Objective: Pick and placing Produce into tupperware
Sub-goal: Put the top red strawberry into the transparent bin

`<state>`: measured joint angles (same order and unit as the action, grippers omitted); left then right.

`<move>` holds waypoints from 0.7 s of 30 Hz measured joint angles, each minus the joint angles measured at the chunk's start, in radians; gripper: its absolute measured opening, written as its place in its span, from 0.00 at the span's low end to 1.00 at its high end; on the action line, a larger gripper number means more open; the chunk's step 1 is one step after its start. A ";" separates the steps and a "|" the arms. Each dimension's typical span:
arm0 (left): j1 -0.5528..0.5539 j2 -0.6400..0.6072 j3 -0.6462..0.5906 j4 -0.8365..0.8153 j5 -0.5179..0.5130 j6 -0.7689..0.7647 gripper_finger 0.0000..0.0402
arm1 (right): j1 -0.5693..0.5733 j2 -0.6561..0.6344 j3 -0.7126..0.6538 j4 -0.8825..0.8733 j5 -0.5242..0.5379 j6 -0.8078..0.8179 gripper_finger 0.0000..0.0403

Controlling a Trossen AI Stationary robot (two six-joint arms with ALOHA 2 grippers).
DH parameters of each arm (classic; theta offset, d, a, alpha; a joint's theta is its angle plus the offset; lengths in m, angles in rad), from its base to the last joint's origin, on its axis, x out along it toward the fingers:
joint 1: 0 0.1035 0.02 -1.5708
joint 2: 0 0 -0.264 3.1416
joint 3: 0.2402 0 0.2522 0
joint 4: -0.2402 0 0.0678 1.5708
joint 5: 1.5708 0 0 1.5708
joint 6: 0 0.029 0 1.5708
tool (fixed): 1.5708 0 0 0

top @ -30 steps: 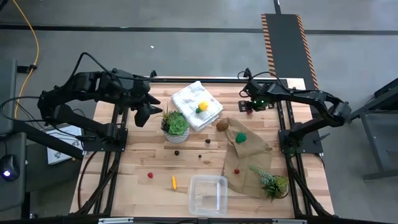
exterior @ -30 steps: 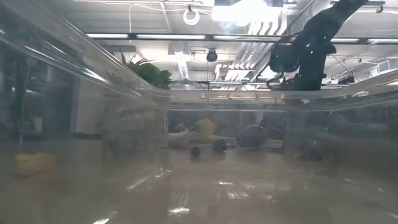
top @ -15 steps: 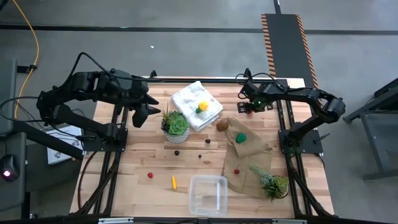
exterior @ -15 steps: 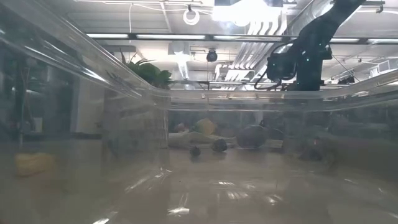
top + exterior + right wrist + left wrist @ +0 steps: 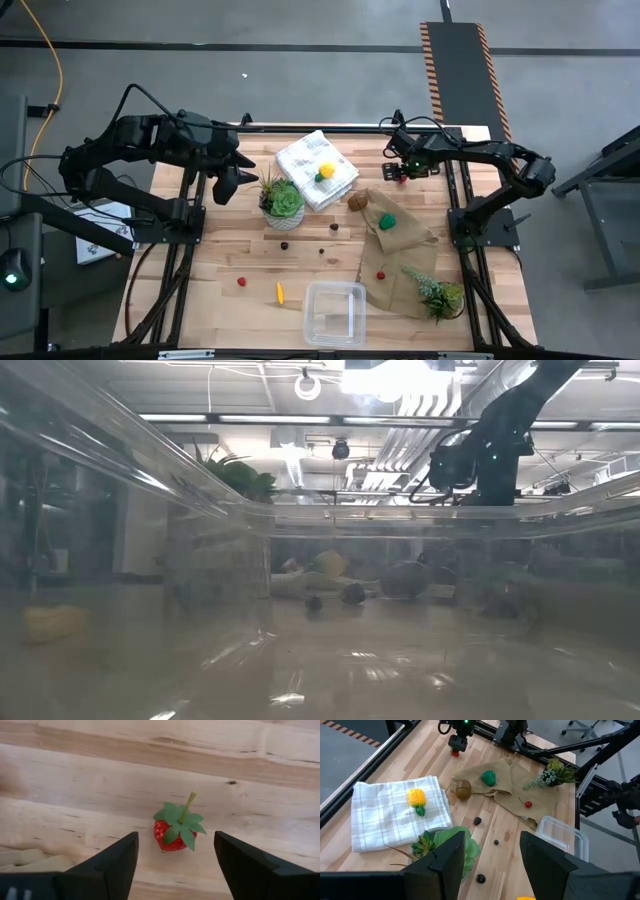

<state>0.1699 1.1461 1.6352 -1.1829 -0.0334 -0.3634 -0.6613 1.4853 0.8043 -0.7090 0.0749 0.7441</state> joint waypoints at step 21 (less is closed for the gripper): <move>0.000 0.000 0.000 -0.001 0.000 0.000 0.45 | -0.004 0.100 -0.002 0.037 -0.011 0.008 0.63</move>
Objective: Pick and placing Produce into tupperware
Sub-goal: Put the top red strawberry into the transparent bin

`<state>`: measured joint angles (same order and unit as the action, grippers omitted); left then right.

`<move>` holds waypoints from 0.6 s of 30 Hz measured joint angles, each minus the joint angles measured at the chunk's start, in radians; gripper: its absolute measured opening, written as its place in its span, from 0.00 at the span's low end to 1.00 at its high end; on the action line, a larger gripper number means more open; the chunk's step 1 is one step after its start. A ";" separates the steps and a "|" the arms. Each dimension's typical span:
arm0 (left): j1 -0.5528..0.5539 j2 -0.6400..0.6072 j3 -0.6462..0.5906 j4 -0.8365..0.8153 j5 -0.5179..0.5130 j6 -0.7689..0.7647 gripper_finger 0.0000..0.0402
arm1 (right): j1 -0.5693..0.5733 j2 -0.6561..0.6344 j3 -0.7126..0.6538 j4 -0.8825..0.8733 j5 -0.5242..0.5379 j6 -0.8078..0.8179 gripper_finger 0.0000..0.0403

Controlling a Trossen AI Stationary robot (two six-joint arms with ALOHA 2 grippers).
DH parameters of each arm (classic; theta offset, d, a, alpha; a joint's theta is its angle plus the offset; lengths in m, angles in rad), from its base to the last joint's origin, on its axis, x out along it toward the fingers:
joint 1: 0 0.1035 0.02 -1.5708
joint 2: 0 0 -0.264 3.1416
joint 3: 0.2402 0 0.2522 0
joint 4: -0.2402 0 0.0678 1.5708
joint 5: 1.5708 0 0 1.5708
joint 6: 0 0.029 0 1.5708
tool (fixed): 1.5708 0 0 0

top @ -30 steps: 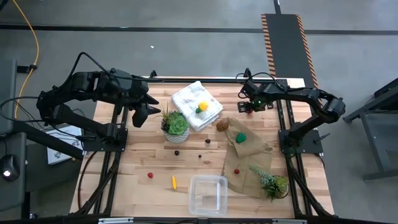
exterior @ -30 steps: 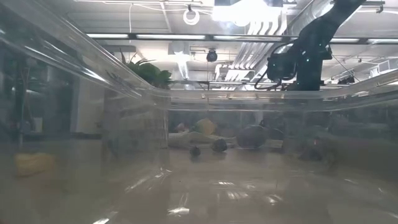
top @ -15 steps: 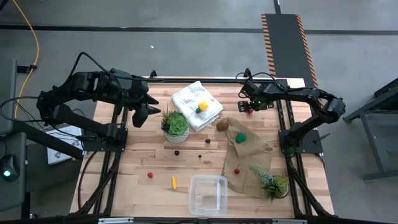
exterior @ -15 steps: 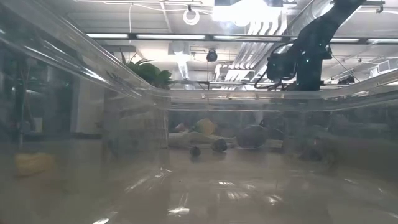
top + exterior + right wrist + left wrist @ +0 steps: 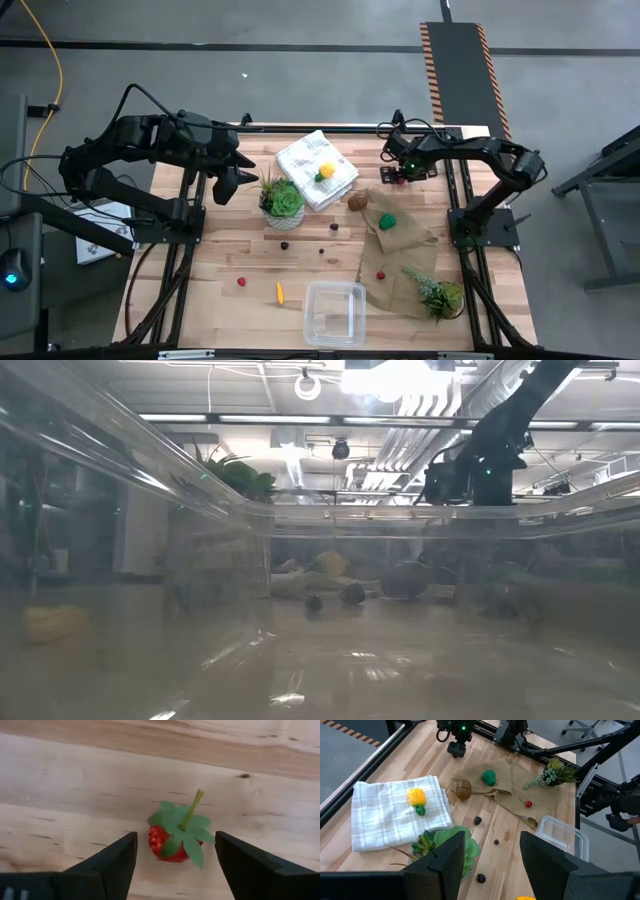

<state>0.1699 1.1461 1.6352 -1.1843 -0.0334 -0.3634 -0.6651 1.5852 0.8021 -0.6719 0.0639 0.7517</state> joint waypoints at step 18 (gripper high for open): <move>0.000 0.000 0.000 0.000 0.000 0.000 0.45 | -0.001 0.000 0.002 0.009 0.005 0.000 0.33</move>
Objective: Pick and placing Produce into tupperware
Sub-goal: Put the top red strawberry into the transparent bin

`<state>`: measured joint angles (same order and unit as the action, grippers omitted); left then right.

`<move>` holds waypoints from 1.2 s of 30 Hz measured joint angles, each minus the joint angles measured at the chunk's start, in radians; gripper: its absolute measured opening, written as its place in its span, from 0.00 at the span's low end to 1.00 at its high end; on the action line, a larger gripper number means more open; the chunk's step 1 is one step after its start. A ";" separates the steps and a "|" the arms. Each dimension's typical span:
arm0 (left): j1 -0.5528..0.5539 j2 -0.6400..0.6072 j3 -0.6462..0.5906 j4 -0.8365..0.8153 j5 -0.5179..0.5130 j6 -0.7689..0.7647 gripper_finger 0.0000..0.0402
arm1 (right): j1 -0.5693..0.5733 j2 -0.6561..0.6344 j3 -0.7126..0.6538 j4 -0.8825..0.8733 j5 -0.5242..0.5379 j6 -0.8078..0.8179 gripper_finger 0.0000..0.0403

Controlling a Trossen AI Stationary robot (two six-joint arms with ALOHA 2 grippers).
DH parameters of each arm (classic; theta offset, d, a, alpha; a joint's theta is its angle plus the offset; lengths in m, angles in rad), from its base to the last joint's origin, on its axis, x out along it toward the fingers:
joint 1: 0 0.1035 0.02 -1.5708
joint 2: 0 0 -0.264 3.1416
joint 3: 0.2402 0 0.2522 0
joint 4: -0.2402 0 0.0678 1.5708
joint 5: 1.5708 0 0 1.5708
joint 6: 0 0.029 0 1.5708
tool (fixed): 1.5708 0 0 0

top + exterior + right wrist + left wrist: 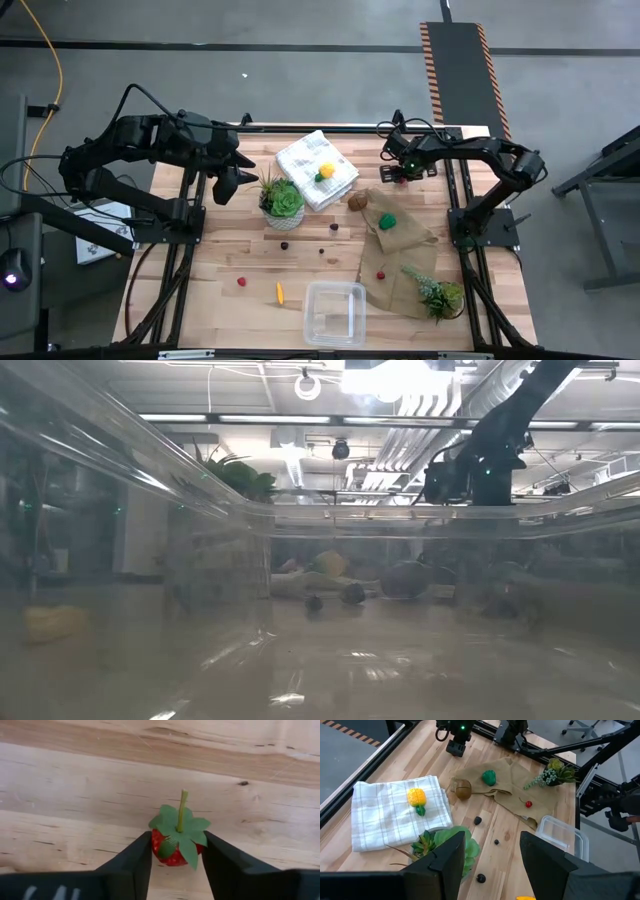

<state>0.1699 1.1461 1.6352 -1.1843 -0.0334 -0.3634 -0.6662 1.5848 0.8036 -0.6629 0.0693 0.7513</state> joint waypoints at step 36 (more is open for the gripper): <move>0.000 0.000 0.000 0.000 -0.004 0.071 0.45 | 0.289 -0.136 0.511 -0.001 -0.390 -0.362 0.31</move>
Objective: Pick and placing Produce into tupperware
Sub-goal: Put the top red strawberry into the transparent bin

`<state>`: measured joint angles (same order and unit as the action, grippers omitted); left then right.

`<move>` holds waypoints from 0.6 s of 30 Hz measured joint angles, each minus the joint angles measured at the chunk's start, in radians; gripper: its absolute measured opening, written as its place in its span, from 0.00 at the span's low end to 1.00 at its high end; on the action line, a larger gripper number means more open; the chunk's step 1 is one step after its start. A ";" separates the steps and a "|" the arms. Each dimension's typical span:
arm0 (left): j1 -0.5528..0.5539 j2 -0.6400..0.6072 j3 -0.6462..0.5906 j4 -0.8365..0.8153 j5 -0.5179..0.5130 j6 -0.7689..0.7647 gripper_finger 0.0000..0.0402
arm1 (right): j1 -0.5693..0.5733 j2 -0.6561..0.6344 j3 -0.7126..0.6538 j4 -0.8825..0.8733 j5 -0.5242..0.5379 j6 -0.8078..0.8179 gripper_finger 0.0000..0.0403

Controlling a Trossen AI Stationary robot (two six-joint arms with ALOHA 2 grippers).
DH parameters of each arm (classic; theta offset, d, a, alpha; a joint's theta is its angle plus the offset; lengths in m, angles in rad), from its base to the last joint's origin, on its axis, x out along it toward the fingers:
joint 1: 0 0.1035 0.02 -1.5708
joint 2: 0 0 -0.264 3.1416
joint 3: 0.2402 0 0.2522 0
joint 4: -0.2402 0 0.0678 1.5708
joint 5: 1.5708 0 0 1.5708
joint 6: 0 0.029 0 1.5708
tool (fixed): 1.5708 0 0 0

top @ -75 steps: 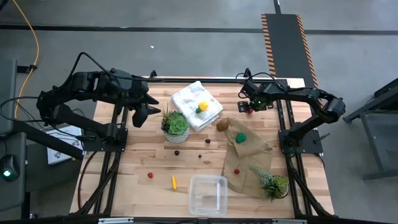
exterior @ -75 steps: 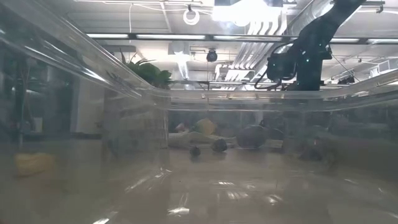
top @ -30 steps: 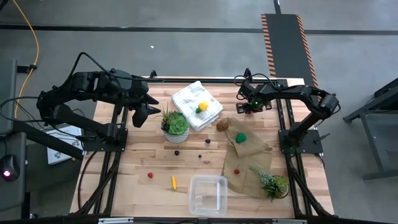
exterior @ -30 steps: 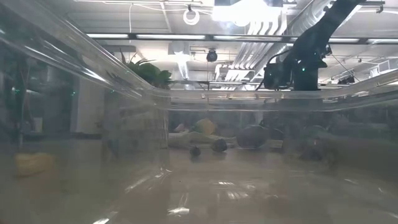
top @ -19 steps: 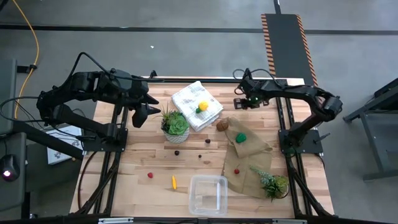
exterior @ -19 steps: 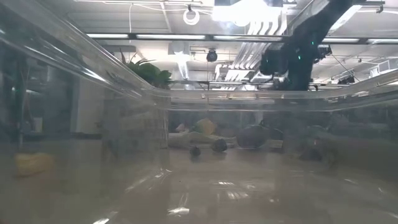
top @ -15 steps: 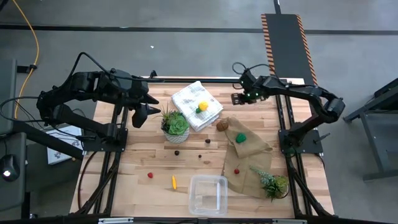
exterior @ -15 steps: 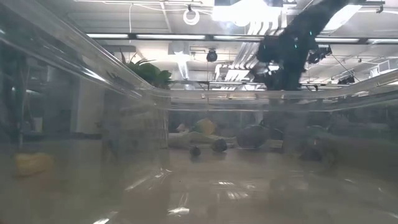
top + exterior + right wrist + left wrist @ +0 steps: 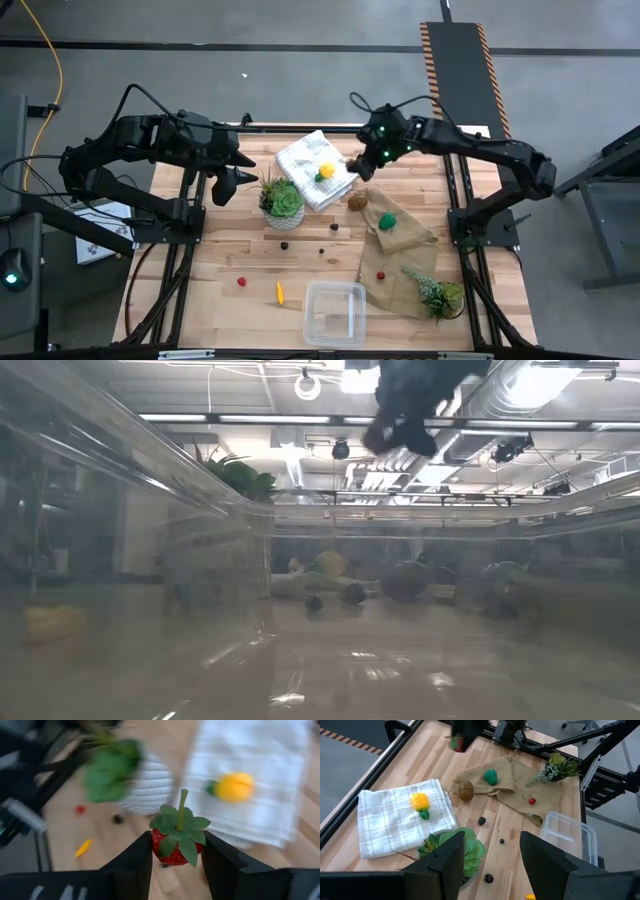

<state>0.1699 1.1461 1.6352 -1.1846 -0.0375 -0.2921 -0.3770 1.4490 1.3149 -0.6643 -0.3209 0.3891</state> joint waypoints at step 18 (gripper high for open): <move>-0.020 0.000 0.000 0.001 0.542 -0.101 0.45 | 0.489 0.006 0.085 0.174 -0.077 0.142 0.31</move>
<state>0.1496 1.1465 1.6349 -1.1835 0.5047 -0.3928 0.1120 1.4555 1.4002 -0.4898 -0.3983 0.5314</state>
